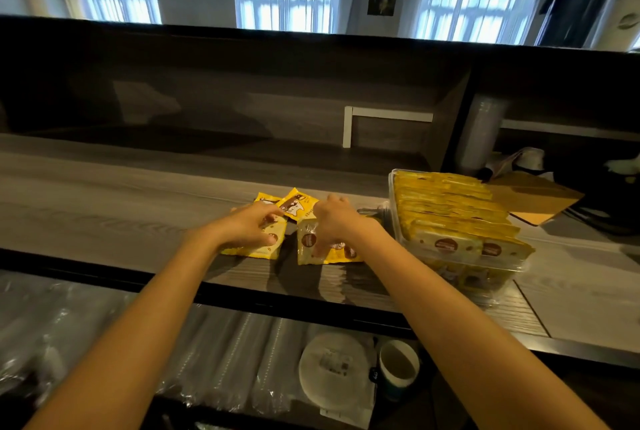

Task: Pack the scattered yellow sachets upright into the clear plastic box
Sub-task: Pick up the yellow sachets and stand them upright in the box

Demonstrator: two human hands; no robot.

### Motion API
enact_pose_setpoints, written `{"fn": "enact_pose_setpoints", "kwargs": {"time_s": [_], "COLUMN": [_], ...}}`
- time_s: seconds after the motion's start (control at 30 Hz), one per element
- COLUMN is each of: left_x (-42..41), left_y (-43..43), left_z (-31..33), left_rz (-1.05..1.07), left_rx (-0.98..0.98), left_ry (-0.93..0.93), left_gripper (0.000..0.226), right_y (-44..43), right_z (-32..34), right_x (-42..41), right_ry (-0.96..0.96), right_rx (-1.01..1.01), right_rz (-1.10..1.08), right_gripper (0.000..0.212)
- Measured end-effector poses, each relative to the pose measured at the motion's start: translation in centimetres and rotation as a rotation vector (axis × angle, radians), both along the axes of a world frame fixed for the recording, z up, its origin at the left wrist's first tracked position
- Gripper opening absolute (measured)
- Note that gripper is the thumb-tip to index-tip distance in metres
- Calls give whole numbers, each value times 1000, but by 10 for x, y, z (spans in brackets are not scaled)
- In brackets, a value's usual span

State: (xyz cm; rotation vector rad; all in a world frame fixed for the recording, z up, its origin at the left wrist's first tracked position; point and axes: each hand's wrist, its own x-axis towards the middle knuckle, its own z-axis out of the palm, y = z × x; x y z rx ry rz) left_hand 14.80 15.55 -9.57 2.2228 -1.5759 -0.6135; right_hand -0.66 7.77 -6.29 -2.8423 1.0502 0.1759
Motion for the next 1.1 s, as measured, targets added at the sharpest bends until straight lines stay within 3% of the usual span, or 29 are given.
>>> {"fn": "enact_pose_setpoints", "kwargs": {"time_s": [0.1, 0.2, 0.33, 0.47, 0.77, 0.9, 1.1], "left_x": [-2, -6, -11, -19, -49, -77, -117], "left_y": [-2, -4, -4, -5, -52, -80, -128], "left_z": [1, 5, 27, 56, 89, 99, 97], "left_rz": [92, 191, 345, 435, 396, 304, 79], "left_rx": [-42, -154, -343, -625, -945, -1080, -1075], "left_ry": [-110, -143, -123, -79, 3, 88, 310], "left_gripper": [59, 55, 26, 13, 14, 25, 21], "right_y": [2, 3, 4, 10, -26, -57, -106], "right_z": [0, -1, 9, 32, 86, 93, 82], "right_x": [-2, 0, 3, -1, -38, -72, -123], "right_ry": [-84, -261, -554, -772, -947, -985, -1107], "right_rx": [-47, -94, -10, -140, -226, -244, -178], "right_rz": [-29, -71, -138, -170, -345, -409, -521], "right_gripper": [57, 39, 24, 21, 15, 17, 17]}}
